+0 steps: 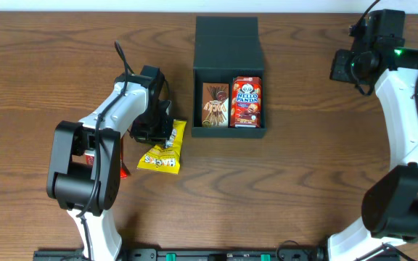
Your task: Pack container
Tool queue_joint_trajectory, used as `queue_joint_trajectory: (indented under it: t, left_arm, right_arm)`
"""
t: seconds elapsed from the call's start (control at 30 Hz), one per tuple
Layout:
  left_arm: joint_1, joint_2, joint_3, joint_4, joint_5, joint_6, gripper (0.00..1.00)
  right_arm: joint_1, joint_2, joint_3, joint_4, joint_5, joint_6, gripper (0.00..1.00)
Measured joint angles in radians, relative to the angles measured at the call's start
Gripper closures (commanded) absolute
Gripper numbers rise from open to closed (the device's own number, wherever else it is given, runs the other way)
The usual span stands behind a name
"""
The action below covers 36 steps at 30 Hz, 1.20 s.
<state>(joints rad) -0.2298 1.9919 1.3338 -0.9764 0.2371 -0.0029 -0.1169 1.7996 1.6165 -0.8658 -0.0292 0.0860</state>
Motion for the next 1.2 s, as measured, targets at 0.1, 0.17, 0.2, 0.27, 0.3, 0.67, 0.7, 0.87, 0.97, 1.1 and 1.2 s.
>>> queue_joint_trajectory:
  t: [0.1,0.17,0.2,0.27,0.3,0.67,0.7,0.87,0.97,1.1,1.2]
  left_arm:
    - [0.0,0.005,0.032,-0.036,0.0,0.0,0.94]
    - [0.0,0.013,0.069,-0.061,-0.001,0.0,0.94]
    - [0.0,0.018,0.098,-0.075,-0.003,-0.002,0.94]
    - [0.0,0.027,0.191,-0.095,-0.007,-0.004,0.94]
    - [0.0,0.029,0.229,-0.098,-0.008,-0.009,0.94]
    - [-0.053,0.029,0.568,-0.105,-0.008,-0.146,0.95]
    - [-0.074,0.029,0.573,-0.089,-0.008,-0.159,0.94]
    - [-0.187,0.029,0.574,-0.006,-0.008,-0.205,0.94]
    - [-0.241,0.029,0.574,0.024,-0.016,-0.253,0.95]
    - [-0.257,0.031,0.574,0.008,-0.035,-0.319,0.94]
    - [-0.256,0.042,0.574,0.004,-0.044,-0.358,0.94]
  right_arm:
    - [0.0,0.0,0.0,0.002,0.0,0.0,0.98]
    - [0.0,0.0,0.0,0.005,0.0,0.0,0.99]
    - [0.0,0.0,0.0,0.008,0.0,0.0,0.98]
    - [0.0,0.0,0.0,0.009,0.0,0.0,0.99]
    - [0.0,0.0,0.0,0.01,0.0,0.0,0.98]
    - [0.0,0.0,0.0,0.011,0.0,0.0,0.98]
    - [0.0,0.0,0.0,0.011,0.0,0.0,0.99]
    - [0.0,0.0,0.0,0.011,0.0,0.0,0.98]
    - [0.0,0.0,0.0,0.007,0.0,0.0,0.98]
    - [0.0,0.0,0.0,-0.008,0.0,0.0,0.99]
    - [0.0,0.0,0.0,-0.013,0.0,0.0,0.98]
